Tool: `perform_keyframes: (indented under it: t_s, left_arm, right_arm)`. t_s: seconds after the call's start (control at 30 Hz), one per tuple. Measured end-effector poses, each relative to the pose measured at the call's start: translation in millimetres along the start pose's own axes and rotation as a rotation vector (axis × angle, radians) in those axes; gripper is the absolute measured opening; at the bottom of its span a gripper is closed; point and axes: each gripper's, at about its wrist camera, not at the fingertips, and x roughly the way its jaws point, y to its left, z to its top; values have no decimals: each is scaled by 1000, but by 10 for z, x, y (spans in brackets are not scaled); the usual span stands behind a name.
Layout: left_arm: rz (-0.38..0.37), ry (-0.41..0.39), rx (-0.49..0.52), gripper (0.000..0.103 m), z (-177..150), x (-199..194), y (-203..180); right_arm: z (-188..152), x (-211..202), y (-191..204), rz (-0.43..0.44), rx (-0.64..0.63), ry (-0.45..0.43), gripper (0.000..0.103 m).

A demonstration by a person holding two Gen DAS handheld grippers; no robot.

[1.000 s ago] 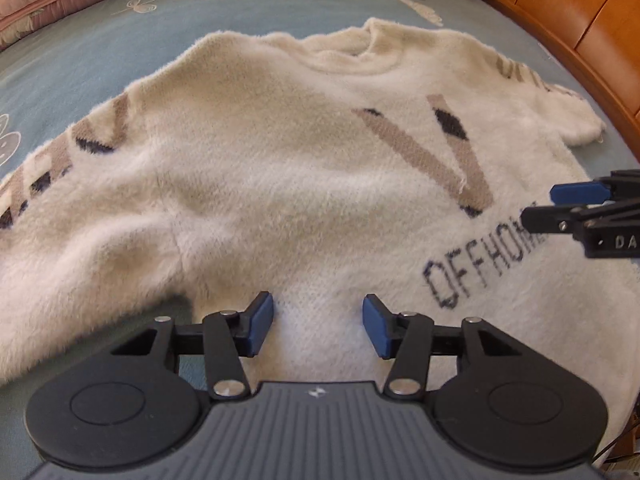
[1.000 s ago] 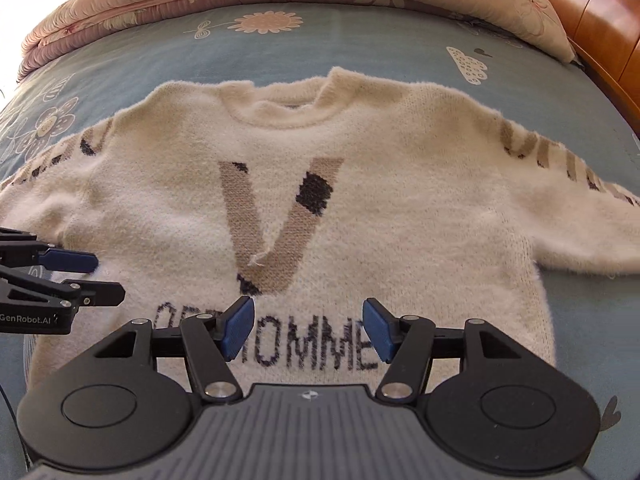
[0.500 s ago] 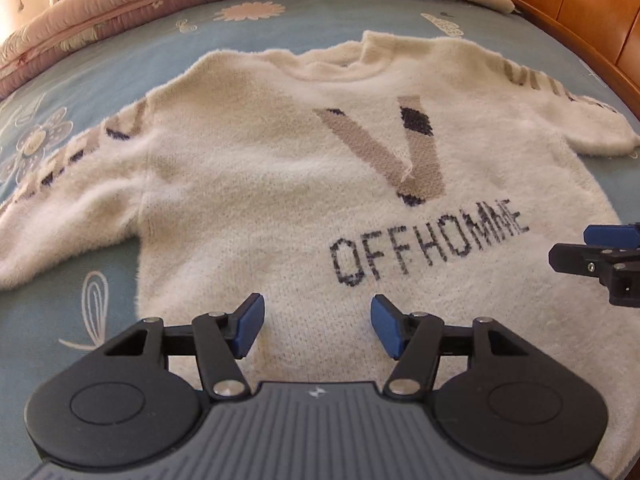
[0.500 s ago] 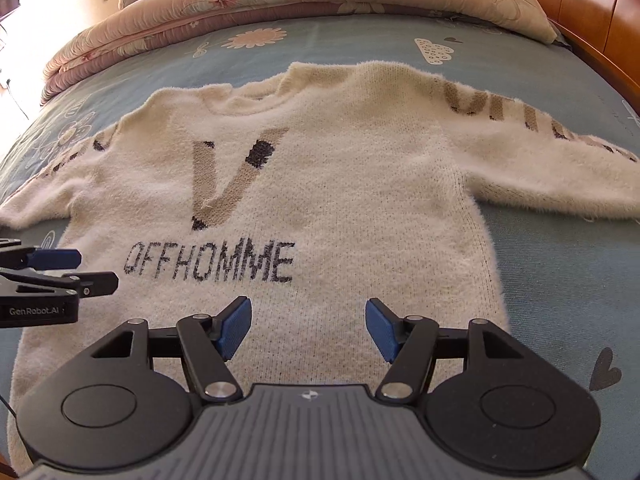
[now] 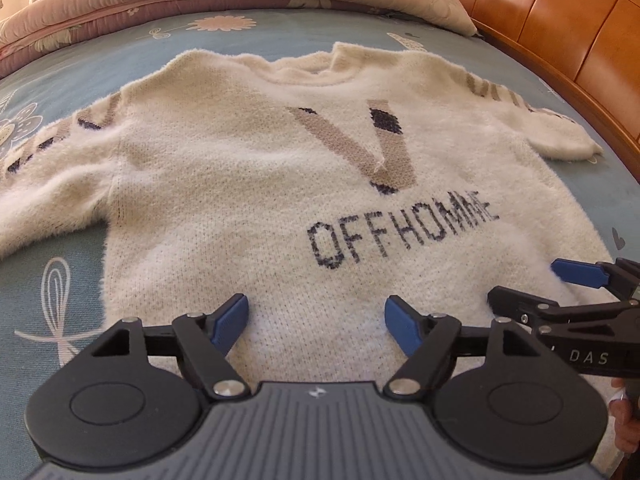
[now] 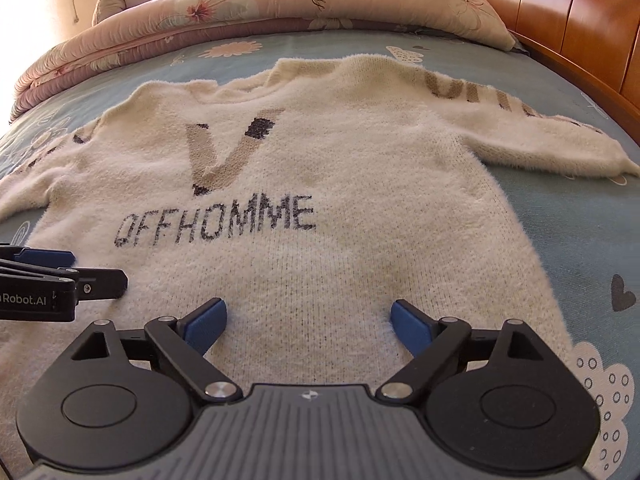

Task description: Fold clothes

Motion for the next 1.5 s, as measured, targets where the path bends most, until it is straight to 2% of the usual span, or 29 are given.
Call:
perform_keyframes:
  t_s: [0.17,0.27,0.4,0.63,0.8,0.9,0.97,1.03,1.1,1.2,1.27,1.33,1.4,1.5]
  left_arm:
    - [-36,-76,91,78,-143,-36,11]
    - [-54,-105,111,80,-172,-35,22]
    - [-58,-119,69,79,-180,-57,40]
    - [-1,-137,81,79,-398,-237,-86]
    - [21,-201,43,79,-612,-307,-139]
    - [50,-231,78,79,-839,-415,-226]
    - [46,-213,54,80,-926,-521,-265]
    - [51,-198,37,81,-1014,-620,-315]
    - [99,-190,49,81,-1104,-678,-412]
    - [122,-192,38,81,-1265,-778,-473]
    - [128,-196,9,81,-1365,-815,-465]
    - [139,-151,26,81,-1338,-876,-517]
    - [83,-103,30,82,-1192,-923,-519]
    - [-18,-130,-41,88,-942,-920,-415]
  right_arm:
    - [-186,-21,78,-46,-5,-106,95]
    - [-283,-54,101,-63,-2,-149,95]
    - [-324,-83,86,-46,-42,-154,95]
    - [-194,-44,4,40,-78,-57,101]
    - [-280,-43,30,48,-125,-113,103]
    - [-351,-95,-4,63,-119,-139,102]
    - [-437,-229,-42,84,-103,-137,102]
    - [-502,-405,-81,152,-74,-124,103]
    - [-554,-527,-135,200,-41,-115,103]
    - [-682,-545,-274,185,0,-81,103]
    - [-770,-602,-350,208,-27,-100,103]
    - [-803,-627,-401,221,-28,-90,103]
    - [-792,-620,-423,230,-8,-83,103]
    - [-772,-605,-419,226,2,-66,103]
